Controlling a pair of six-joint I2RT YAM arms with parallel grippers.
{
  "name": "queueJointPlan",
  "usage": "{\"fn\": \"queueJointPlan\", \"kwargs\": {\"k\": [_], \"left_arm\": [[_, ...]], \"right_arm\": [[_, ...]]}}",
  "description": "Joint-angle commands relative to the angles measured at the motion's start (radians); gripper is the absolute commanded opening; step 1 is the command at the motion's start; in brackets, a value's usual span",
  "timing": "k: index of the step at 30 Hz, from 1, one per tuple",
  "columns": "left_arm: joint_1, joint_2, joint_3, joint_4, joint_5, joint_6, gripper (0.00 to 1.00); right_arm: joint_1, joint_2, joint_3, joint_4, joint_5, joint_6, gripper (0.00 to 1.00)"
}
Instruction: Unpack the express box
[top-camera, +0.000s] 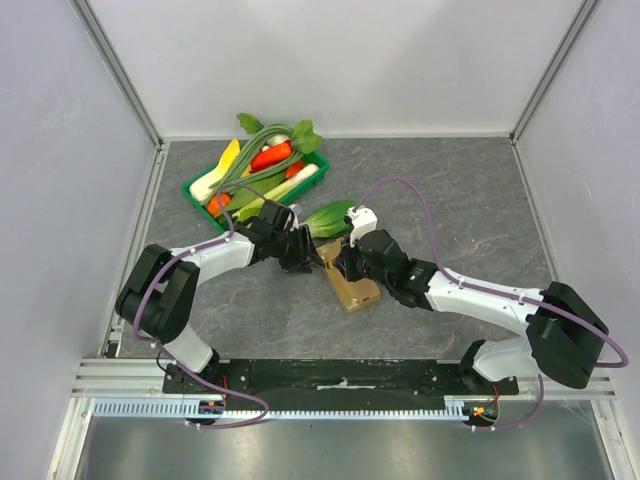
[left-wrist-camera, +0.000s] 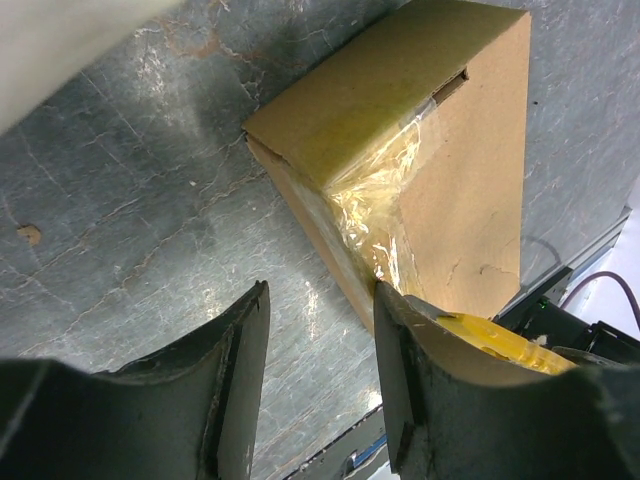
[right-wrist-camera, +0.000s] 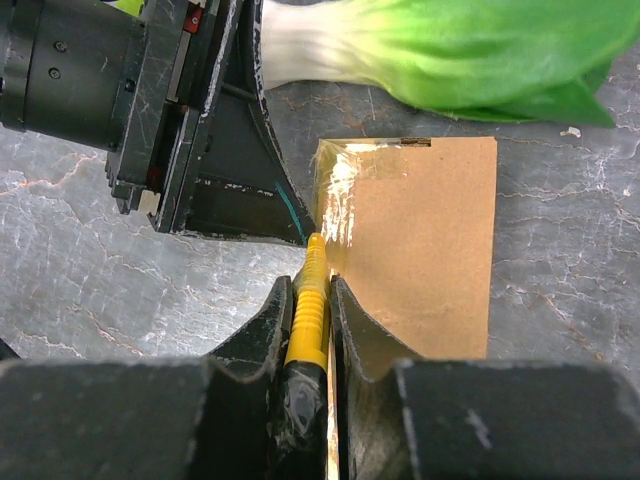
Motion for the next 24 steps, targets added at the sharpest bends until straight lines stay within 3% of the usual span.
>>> {"fn": "queueJointPlan", "kwargs": {"k": [1,24], "left_arm": [[-0.003,0.025,0.025,-0.040,-0.076,0.057,0.51],[-0.004,0.026,0.023,-0.050,-0.108,0.031,0.51]], "right_arm": [[0.008,0.013,-0.004,0.039,-0.013,0.002,0.00],[0.044,-0.075,-0.052,-0.066,-0.007,0.046,0.00]]}}
